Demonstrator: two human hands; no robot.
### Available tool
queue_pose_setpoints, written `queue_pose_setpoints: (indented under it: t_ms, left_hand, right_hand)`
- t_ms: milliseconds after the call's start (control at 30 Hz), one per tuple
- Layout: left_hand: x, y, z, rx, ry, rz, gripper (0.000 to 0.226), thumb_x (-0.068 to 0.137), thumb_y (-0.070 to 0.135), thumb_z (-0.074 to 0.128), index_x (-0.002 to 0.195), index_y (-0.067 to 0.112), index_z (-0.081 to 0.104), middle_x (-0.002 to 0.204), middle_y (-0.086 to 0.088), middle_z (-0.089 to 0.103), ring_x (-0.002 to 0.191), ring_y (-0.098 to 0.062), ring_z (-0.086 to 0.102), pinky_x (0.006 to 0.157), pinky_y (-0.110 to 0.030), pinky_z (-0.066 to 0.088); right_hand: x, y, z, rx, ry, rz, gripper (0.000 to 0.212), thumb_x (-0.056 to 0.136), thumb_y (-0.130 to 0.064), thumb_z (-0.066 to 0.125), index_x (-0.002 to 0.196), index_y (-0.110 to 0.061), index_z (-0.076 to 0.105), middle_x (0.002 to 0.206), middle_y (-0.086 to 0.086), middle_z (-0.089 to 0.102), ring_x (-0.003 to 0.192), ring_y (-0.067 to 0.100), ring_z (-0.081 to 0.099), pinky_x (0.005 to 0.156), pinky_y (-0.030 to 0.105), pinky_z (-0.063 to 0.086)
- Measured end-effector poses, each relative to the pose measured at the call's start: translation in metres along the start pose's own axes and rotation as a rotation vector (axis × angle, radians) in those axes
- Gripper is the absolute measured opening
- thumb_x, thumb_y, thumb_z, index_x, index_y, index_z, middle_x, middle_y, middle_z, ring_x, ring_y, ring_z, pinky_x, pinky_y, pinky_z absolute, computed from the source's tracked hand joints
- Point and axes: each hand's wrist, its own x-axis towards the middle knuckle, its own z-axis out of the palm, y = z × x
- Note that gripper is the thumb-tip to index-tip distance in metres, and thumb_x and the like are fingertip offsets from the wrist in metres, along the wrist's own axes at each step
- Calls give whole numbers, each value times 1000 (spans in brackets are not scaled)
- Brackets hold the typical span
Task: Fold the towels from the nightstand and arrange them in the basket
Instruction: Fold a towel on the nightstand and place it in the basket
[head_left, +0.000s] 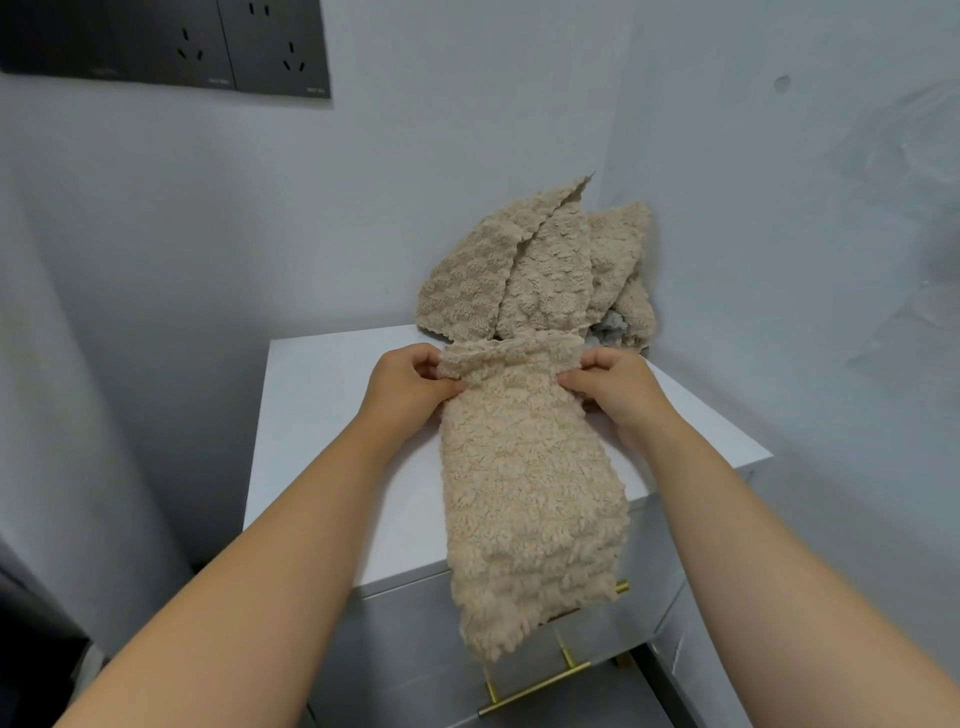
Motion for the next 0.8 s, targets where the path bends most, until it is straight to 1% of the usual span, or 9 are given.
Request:
queue_pose_setpoints:
  t_ms: [67, 133, 200, 333, 433, 500, 567, 700, 800]
  left_hand:
    - [0, -1, -3, -43, -39, -2, 19, 74, -5, 74, 80, 11, 65, 90, -14, 69, 79, -19, 62, 78, -32, 53]
    - [1, -2, -6, -77, -97, 4, 22, 74, -9, 72, 81, 11, 66, 87, -11, 70, 77, -17, 63, 71, -24, 53]
    - [0, -1, -9, -107, -166, 16, 23, 75, -11, 70, 83, 10, 67, 84, -8, 69, 73, -11, 64, 66, -16, 51]
    - [1, -2, -18, -141, -300, 15, 21, 76, -12, 68, 79, 9, 68, 80, -6, 70, 73, -11, 65, 73, -17, 52]
    - [1, -2, -24, -147, -400, 20, 25, 76, -15, 65, 75, 9, 68, 76, -3, 70, 73, -12, 64, 75, -18, 51]
    - [-2, 0, -26, -112, -459, 19, 26, 74, -13, 66, 71, 12, 71, 77, -3, 70, 75, -12, 64, 78, -21, 50]
    - [-3, 1, -27, -77, -510, 4, 20, 70, 0, 66, 65, 18, 75, 86, -5, 71, 86, -13, 63, 87, -25, 47]
    - [-6, 6, -26, -34, -522, -49, 16, 62, 31, 66, 61, 17, 75, 91, 2, 72, 92, -7, 62, 90, -23, 43]
    - [-7, 5, -22, 80, -481, -2, 19, 80, 25, 73, 62, 17, 72, 89, -1, 72, 82, -5, 63, 84, -19, 41]
  right_hand:
    - [2, 2, -3, 18, -39, 13, 14, 77, 11, 67, 81, 0, 60, 70, 12, 59, 57, 17, 54, 55, 27, 45]
    - [2, 4, -6, 92, -96, 27, 23, 77, 17, 63, 98, 8, 61, 85, 17, 66, 66, 20, 60, 59, 27, 47]
    - [0, 4, -9, 144, -161, 29, 30, 78, 21, 58, 102, 3, 64, 92, 14, 69, 69, 17, 63, 61, 23, 48]
    - [-4, 2, -16, 98, -281, -2, 34, 79, 19, 57, 82, -10, 74, 82, 8, 70, 71, 19, 55, 62, 22, 46]
    - [-6, 0, -20, 56, -354, -20, 43, 78, 20, 56, 68, -17, 77, 76, 6, 69, 84, 28, 51, 80, 34, 45]
    - [-10, -4, -22, 28, -409, -15, 46, 77, 23, 55, 66, -16, 77, 86, 14, 69, 93, 31, 58, 94, 39, 47]
    - [-12, -9, -24, -39, -438, 8, 48, 78, 22, 54, 62, -17, 76, 99, 21, 67, 101, 30, 61, 95, 37, 51]
    - [-12, -15, -23, -259, -381, 19, 40, 85, 11, 49, 62, -11, 73, 100, 2, 70, 109, 18, 60, 99, 28, 43]
    - [-13, -20, -20, -366, -359, 16, 26, 87, -10, 59, 67, -12, 75, 101, 4, 72, 107, 19, 61, 102, 30, 42]
